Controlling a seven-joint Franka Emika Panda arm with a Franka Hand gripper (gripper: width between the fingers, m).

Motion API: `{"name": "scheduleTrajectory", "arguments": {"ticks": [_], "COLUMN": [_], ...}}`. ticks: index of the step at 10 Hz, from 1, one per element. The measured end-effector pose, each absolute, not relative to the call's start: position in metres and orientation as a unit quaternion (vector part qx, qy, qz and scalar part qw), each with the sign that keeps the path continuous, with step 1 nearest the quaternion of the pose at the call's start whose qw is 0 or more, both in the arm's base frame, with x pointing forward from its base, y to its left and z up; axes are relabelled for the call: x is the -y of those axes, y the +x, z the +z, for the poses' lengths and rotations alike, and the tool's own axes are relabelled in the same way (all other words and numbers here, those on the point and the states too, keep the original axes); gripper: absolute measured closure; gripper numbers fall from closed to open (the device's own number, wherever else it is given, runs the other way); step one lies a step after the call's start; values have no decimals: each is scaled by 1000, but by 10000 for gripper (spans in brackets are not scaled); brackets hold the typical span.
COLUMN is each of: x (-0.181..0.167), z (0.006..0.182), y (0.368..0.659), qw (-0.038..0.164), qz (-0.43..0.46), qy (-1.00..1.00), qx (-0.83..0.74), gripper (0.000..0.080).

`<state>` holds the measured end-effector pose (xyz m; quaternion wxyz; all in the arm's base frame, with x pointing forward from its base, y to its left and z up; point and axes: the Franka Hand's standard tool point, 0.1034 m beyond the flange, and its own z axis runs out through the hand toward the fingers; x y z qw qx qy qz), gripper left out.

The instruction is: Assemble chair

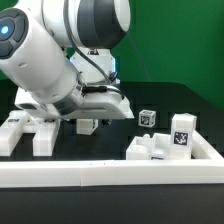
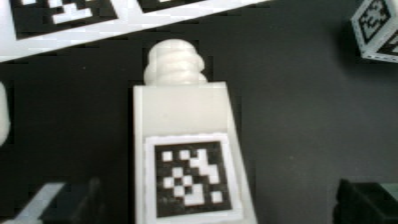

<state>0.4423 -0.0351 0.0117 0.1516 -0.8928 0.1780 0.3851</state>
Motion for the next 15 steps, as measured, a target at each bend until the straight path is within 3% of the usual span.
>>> {"name": "scheduleTrajectory", "arguments": {"ticks": [2, 3, 4, 8, 13, 14, 15], "x": [35, 35, 35, 35, 20, 19, 21], "z": [12, 12, 12, 12, 79, 85, 80], "y": [442, 442, 442, 443, 486, 491, 491], "qw": [151, 152, 152, 152, 149, 148, 147], "qz": [385, 385, 385, 385, 365, 365, 361], "qy": [-893, -893, -893, -893, -898, -898, -900], "qx": [-178, -178, -178, -178, -195, -197, -197], "gripper": [414, 414, 512, 512, 511, 511, 511]}}
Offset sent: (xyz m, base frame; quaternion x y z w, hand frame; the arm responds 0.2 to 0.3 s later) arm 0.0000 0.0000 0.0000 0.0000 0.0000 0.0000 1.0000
